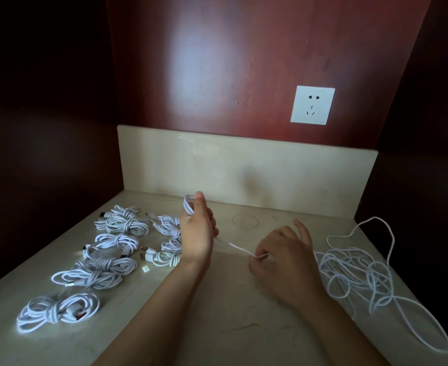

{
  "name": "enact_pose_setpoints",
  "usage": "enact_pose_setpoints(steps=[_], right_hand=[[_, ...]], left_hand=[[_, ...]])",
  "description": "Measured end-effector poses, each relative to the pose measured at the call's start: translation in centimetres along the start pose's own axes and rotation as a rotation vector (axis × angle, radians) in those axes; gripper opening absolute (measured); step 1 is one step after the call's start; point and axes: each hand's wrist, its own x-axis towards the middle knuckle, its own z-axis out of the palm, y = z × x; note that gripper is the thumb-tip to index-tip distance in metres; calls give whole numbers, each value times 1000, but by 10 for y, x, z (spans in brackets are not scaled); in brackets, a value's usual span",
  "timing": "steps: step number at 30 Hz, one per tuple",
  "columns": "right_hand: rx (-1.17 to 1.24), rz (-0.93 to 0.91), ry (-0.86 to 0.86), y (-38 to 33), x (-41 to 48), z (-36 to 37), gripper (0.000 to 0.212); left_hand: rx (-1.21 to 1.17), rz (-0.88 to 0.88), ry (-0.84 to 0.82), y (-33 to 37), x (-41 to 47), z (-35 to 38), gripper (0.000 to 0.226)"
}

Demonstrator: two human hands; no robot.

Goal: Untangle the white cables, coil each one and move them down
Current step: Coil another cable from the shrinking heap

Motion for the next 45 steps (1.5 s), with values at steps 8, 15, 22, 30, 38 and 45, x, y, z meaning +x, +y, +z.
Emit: enact_pose_setpoints(steps=[8,15,22,30,38,45], right_hand=[[127,-189,89,6,0,-4,25],[1,-49,286,8,2,-10,30],[213,31,237,20,2,-10,19],[153,244,244,32,-2,-6,32],[100,282,108,34,-3,-2,21],[106,229,95,31,-4,-7,12]], left_hand=[[485,-6,-285,-9,1,-6,38],[717,-332,-658,-4,-15,-2,63],[527,-815,-1034,0,-16,-2,67],[753,-637,-1211,4,-34,0,55],[711,-594,-1272,3,-32,-6,39],[445,-406,-906,-3,-22,2,56]])
